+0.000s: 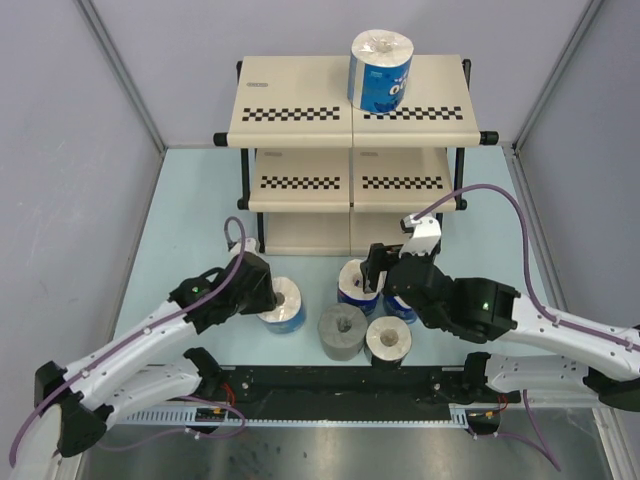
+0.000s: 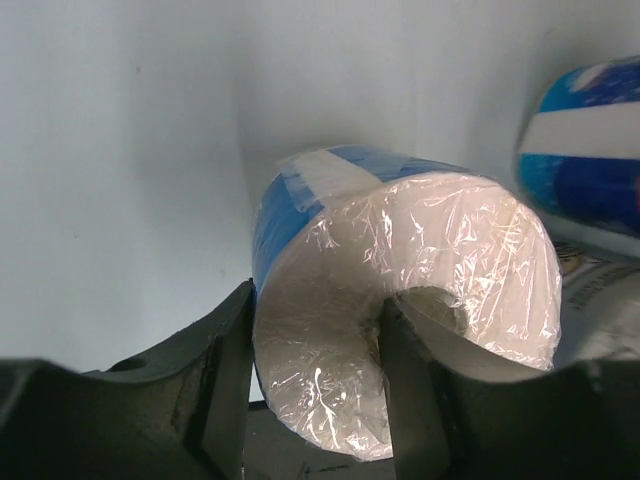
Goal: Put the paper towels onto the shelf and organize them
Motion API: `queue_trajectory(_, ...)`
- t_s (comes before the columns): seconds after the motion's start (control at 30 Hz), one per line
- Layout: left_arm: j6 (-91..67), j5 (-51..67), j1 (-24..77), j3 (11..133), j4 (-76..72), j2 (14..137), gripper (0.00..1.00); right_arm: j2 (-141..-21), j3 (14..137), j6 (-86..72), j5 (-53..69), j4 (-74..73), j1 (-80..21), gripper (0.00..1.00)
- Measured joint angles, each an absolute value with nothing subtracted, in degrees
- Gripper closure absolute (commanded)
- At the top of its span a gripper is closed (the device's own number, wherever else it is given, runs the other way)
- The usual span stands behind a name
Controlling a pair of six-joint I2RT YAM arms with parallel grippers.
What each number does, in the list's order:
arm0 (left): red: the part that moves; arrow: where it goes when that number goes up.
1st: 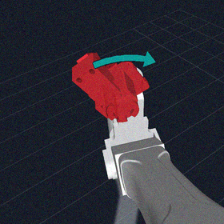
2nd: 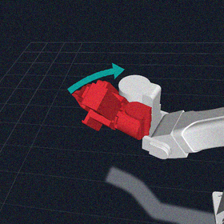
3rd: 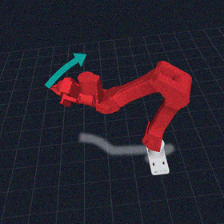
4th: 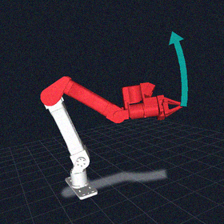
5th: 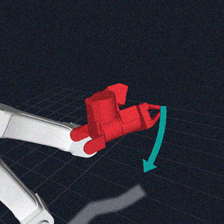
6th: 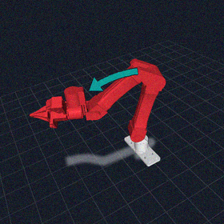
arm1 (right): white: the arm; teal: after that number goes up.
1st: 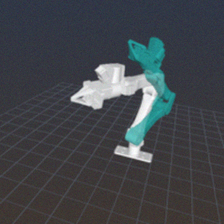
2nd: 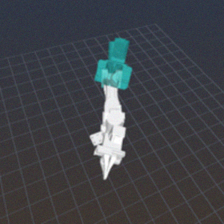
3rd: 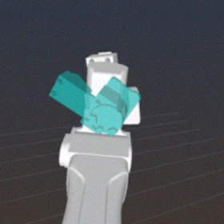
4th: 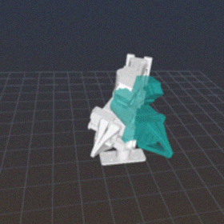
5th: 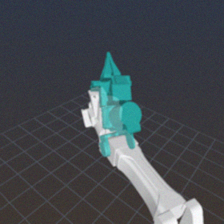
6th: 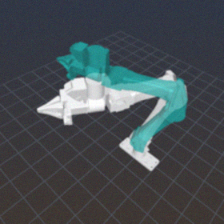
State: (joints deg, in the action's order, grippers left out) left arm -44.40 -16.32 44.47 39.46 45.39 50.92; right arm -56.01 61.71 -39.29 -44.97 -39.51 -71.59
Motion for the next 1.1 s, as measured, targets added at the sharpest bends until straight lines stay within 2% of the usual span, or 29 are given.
queue_trajectory(0.13,-43.33,-16.32,44.51,46.54,48.99,48.64,0.69,-55.42,61.69,-39.64,-45.45,-40.03,-71.59,0.15)
queue_trajectory(0.57,-37.82,-19.11,44.62,84.23,55.61,51.77,0.68,-50.3,61.36,-41.98,-47.68,-43.94,-71.61,0.15)
queue_trajectory(0.97,-30.04,-20.51,44.62,109.69,56.75,67.55,0.67,-46.57,61.28,-46.41,-49.15,-50.35,-71.72,0.15)
queue_trajectory(1.1,-26.96,-22.46,44.69,121.89,56.73,76.07,0.67,-46.0,61.17,-47.33,-49.3,-52.1,-71.94,0.15)
